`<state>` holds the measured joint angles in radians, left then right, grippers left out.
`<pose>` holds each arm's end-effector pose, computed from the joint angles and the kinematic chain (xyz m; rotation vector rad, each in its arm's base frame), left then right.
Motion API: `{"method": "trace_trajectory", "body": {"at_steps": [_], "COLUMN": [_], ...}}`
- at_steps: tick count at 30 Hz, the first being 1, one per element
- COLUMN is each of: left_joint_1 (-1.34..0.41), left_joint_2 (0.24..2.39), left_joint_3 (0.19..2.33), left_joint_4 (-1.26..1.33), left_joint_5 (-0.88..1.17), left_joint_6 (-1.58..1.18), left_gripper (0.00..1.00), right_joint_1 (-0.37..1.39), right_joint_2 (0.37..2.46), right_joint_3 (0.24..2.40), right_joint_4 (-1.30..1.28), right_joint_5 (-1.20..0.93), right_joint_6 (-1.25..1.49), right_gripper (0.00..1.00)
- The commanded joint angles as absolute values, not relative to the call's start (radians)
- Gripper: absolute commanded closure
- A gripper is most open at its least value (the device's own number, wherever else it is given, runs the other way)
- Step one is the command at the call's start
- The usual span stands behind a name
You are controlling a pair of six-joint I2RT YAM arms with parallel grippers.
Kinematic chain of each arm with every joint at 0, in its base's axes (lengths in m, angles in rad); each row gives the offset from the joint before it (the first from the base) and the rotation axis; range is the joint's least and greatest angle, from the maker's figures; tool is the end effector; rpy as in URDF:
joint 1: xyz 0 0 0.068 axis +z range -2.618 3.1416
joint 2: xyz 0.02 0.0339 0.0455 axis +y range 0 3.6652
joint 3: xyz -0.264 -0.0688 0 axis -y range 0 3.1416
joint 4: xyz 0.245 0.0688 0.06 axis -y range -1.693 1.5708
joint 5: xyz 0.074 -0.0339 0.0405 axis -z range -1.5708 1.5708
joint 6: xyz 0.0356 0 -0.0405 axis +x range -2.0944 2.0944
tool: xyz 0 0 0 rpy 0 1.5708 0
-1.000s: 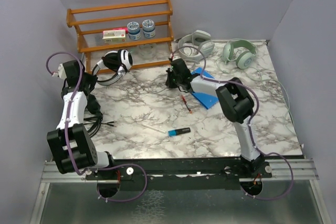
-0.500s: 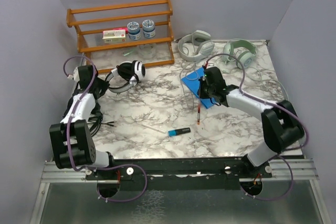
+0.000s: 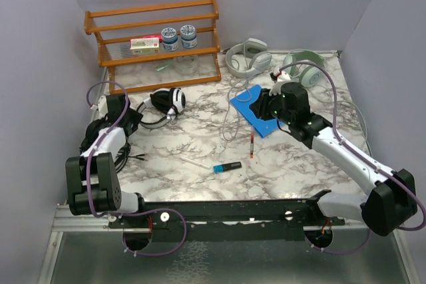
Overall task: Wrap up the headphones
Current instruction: Place the headphones at the center of the board.
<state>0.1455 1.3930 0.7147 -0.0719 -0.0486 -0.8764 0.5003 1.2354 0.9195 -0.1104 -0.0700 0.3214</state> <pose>0.2786 0.0426 0.1916 -1.1661 2.0295 -0.3107 0.2483 0.1386 0.2984 -0.2287 2.0335 0.5920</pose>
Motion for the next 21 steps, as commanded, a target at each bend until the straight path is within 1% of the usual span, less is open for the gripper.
{"method": "trace_trajectory", "body": {"at_steps": [1, 5, 6, 9, 11, 14, 16, 17, 18, 21], "left_joint_1": [0.144, 0.143, 0.142, 0.139, 0.14, 0.116, 0.064, 0.022, -0.01, -0.079], "left_joint_2": [1.319, 1.296, 1.296, 1.296, 1.296, 1.302, 1.304, 1.308, 1.315, 1.339], "left_joint_3": [0.716, 0.789, 0.823, 0.926, 0.985, 1.057, 1.084, 1.09, 1.093, 1.083], "left_joint_4": [0.003, -0.068, -0.116, -0.242, -0.299, -0.366, -0.397, -0.408, -0.427, -0.465], "left_joint_5": [-0.177, -0.168, -0.166, -0.152, -0.084, 0.04, 0.086, 0.085, 0.076, 0.1], "left_joint_6": [-0.876, -0.824, -0.807, -0.773, -0.738, -0.649, -0.587, -0.563, -0.552, -0.553], "left_gripper": [0.51, 0.31, 0.26, 0.09, 0.05, 0.05, 0.04, 0.02, 0.01, 0.01], "right_joint_1": [0.505, 0.505, 0.505, 0.505, 0.504, 0.5, 0.488, 0.478, 0.468, 0.422], "right_joint_2": [1.157, 1.122, 1.118, 1.137, 1.167, 1.189, 1.195, 1.201, 1.211, 1.256], "right_joint_3": [0.893, 0.899, 0.907, 0.951, 0.996, 1.033, 1.044, 1.046, 1.05, 1.063], "right_joint_4": [-0.164, -0.203, -0.219, -0.273, -0.319, -0.334, -0.321, -0.302, -0.29, -0.254], "right_joint_5": [-0.061, -0.006, 0.039, 0.126, 0.174, 0.223, 0.237, 0.242, 0.255, 0.289], "right_joint_6": [0.305, 0.279, 0.275, 0.258, 0.256, 0.248, 0.238, 0.231, 0.226, 0.238], "right_gripper": [0.69, 0.67, 0.67, 0.62, 0.61, 0.6, 0.5, 0.47, 0.44, 0.3]}}
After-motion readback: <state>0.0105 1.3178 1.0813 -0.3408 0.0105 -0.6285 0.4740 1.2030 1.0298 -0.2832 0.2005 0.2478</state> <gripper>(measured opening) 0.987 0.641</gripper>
